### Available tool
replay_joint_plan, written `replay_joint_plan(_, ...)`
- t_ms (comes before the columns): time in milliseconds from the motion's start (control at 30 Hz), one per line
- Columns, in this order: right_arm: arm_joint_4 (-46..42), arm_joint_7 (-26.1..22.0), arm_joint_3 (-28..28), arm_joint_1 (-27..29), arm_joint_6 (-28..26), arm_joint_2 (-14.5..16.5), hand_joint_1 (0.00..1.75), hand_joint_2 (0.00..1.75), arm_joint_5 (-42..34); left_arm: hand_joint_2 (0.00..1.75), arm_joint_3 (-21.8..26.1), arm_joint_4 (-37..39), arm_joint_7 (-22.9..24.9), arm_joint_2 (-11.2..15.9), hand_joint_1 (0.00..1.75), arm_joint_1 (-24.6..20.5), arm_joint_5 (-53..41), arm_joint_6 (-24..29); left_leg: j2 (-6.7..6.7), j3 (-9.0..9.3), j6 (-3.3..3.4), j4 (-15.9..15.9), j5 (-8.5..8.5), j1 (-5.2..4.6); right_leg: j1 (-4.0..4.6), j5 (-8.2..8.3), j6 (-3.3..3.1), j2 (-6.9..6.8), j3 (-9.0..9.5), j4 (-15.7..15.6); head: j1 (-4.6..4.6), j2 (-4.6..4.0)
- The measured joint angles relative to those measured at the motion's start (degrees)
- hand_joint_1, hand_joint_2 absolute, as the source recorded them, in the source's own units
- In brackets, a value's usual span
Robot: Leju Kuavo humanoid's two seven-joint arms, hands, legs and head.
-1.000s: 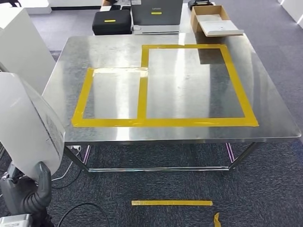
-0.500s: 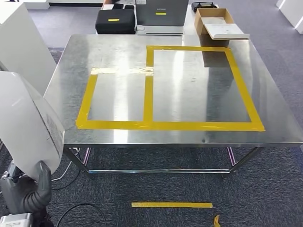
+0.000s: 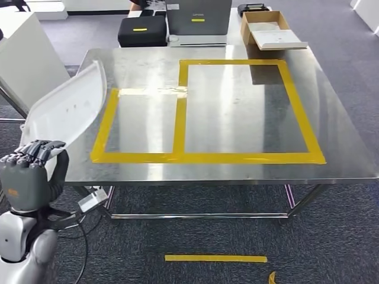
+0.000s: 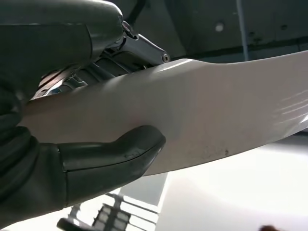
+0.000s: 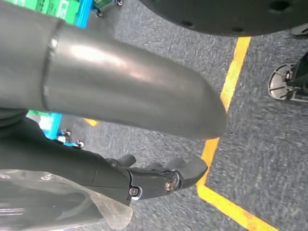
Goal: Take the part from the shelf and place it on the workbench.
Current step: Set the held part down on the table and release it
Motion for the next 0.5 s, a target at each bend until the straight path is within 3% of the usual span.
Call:
replay_joint_plan(67, 0.2, -0.4, 0.4, -0.2, 0.3, 0.0, 0.0, 0.0, 0.4, 1.75, 0.2, 4.9, 1.6, 2.9, 1.75, -5.2, -4.1, -1.6, 0.06, -3.18, -0.46, 7.0, -3.38, 0.05, 0.02, 0.08, -0.27, -0.07, -0.02, 0.0, -0.17, 0.0)
replay_joint_plan(133, 0.4, -0.7, 0.8, -0.3, 0.7, -0.1, 0.0, 0.0, 0.7, 1.75, -0.2, 11.2, 2.3, 5.9, 1.75, -10.9, -7.2, -3.8, 0.08, -5.62, -0.63, 12.1, -4.58, 0.06, 0.1, 0.09, -0.32, -0.06, -0.05, 0.0, -0.18, 0.0)
replay_joint_plan(167, 0.5, -0.9, 1.0, -0.3, 0.8, -0.2, 0.0, 0.0, 0.8, 1.75, -0.5, 14.5, 2.4, 7.5, 1.75, -13.8, -8.1, -4.9, 0.09, -5.55, -0.56, 11.8, -3.56, 0.05, 0.16, 0.08, -0.33, -0.01, -0.02, 0.0, -0.18, 0.0)
replay_joint_plan(200, 0.6, -1.1, 1.2, -0.3, 0.9, -0.2, 0.0, 0.0, 0.9, 1.75, -0.9, 17.6, 2.4, 8.9, 1.75, -16.5, -8.8, -5.7, 0.1, -4.46, -0.38, 9.3, -1.62, 0.03, 0.22, 0.08, -0.33, 0.06, 0.08, 0.0, -0.19, 0.0)
replay_joint_plan(267, 0.7, -1.3, 1.4, -0.3, 0.9, -0.3, 0.0, 0.0, 0.9, 1.75, -1.6, 22.2, 2.4, 10.9, 1.75, -20.8, -9.5, -6.5, 0.1, -1.2, 0.11, 1.7, 2.39, -0.1, 0.42, 0.05, -0.25, 0.24, 0.17, 0.1, -0.17, 0.0)
replay_joint_plan(300, 0.7, -1.4, 1.5, -0.3, 0.9, -0.3, 0.0, 0.0, 0.9, 1.75, -1.9, 24.0, 2.5, 11.6, 1.75, -22.5, -9.7, -6.7, 0.1, 0.01, 0.35, -1.2, 3.31, -0.19, 0.53, 0.07, -0.13, 0.36, 0.0, 0.1, -0.16, 0.0)
replay_joint_plan(333, 0.8, -1.4, 1.6, -0.4, 0.9, -0.4, 0.0, 0.0, 0.9, 1.75, -2.3, 25.5, 2.5, 12.1, 1.75, -23.7, -9.8, -6.7, 0.1, 0.59, 0.53, -2.9, 3.54, -0.31, 0.61, 0.14, 0.04, 0.46, -0.25, 0.2, -0.12, 0.0)
replay_joint_plan(433, 0.9, -1.5, 1.7, -0.3, 0.9, -0.5, 0.0, 0.0, 0.9, 1.75, -3.2, 28.4, 2.7, 13.3, 1.75, -25.5, -10.0, -6.7, 0.15, 0.69, 1.09, -4.0, 3.3, -0.3, 0.62, 0.12, 0.76, 0.61, -0.78, 0.2, -0.1, 0.0)
replay_joint_plan(500, 1.0, -1.5, 1.8, -0.3, 1.0, -0.6, 0.0, 0.0, 0.9, 1.75, -3.6, 29.5, 2.8, 13.6, 1.75, -26.2, -10.1, -6.7, 0.25, 0.82, 1.68, -4.4, 3.48, 0.0, 0.58, -1.58, 1.32, 0.56, -2.22, 2.8, 0.08, 0.0)
